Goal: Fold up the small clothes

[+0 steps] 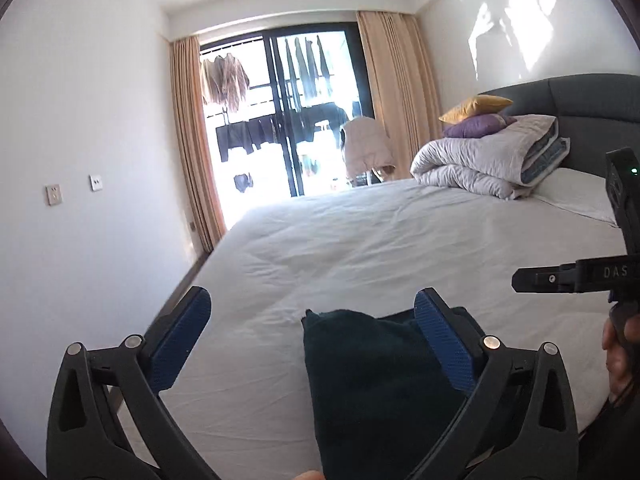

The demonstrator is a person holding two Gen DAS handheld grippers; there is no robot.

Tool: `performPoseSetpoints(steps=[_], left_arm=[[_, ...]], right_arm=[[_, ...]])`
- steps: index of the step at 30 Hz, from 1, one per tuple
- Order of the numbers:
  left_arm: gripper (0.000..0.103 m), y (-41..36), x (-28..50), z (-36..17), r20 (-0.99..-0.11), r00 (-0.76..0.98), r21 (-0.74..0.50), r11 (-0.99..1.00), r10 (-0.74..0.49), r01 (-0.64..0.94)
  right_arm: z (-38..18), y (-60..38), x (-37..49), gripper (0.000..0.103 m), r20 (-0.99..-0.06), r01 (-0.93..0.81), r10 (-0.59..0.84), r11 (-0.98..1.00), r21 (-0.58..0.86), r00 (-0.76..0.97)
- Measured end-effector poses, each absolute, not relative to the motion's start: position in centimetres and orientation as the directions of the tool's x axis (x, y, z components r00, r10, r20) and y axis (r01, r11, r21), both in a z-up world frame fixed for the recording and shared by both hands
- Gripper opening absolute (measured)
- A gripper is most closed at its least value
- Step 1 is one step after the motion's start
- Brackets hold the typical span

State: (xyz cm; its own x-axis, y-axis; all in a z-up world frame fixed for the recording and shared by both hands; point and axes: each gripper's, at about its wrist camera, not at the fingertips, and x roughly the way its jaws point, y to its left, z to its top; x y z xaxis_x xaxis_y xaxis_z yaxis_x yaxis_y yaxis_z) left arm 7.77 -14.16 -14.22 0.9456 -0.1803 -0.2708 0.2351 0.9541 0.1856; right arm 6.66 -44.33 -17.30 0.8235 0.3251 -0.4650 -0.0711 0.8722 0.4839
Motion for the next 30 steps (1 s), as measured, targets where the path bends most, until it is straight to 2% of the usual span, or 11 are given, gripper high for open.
performPoseSetpoints(steps=[3,5,8,11,14,16,22,30], left_arm=[[0.103,-14.6,4.7,-12.2,-0.296,0.949,0.201,0.964,-0.112,0.176],[0.103,-14.4,3.2,-11.3,-0.313,0.943,0.186,0.966,-0.117,0.181],[0.103,-14.2,1.2,-10.3,-0.313,0.946,0.184,0.972,-0.083,0.146],[0.103,-13.5,1.1,-10.2,-0.381,0.923,0.171,0.978,-0.046,0.119],[0.103,-12.2,1.0,-10.5,-0.452,0.892,0.122,0.988,-0.027,0.092],[0.103,-11.4,1.0,-11.1,-0.481,0.877,0.112,0.991,-0.014,0.078],[0.103,-10.0,1.9,-12.9,-0.527,0.849,0.071,0.995,-0.021,0.068],[0.103,-9.4,4.2,-15.2,-0.566,0.824,0.043,0.997,-0.028,0.063]], right_arm=[[-14.3,-43.1,3.2,0.103,-0.380,-0.066,0.230,0.915,0.399,0.896],[-12.2,-42.1,0.8,0.103,-0.305,-0.067,0.173,0.941,0.330,0.936],[-9.9,-40.7,-2.0,0.103,-0.246,-0.027,0.084,0.974,0.223,0.966],[-8.5,-39.7,-4.2,0.103,-0.210,0.043,-0.010,0.987,0.152,0.978],[-8.3,-38.7,-4.9,0.103,-0.228,0.075,-0.049,0.991,0.107,0.972],[-8.6,-38.3,-4.8,0.103,-0.284,0.085,-0.054,0.992,0.097,0.957],[-10.9,-37.6,-3.1,0.103,-0.414,0.081,-0.011,0.985,0.152,0.910],[-11.7,-35.9,-3.1,0.103,-0.472,0.077,-0.007,0.988,0.130,0.882]])
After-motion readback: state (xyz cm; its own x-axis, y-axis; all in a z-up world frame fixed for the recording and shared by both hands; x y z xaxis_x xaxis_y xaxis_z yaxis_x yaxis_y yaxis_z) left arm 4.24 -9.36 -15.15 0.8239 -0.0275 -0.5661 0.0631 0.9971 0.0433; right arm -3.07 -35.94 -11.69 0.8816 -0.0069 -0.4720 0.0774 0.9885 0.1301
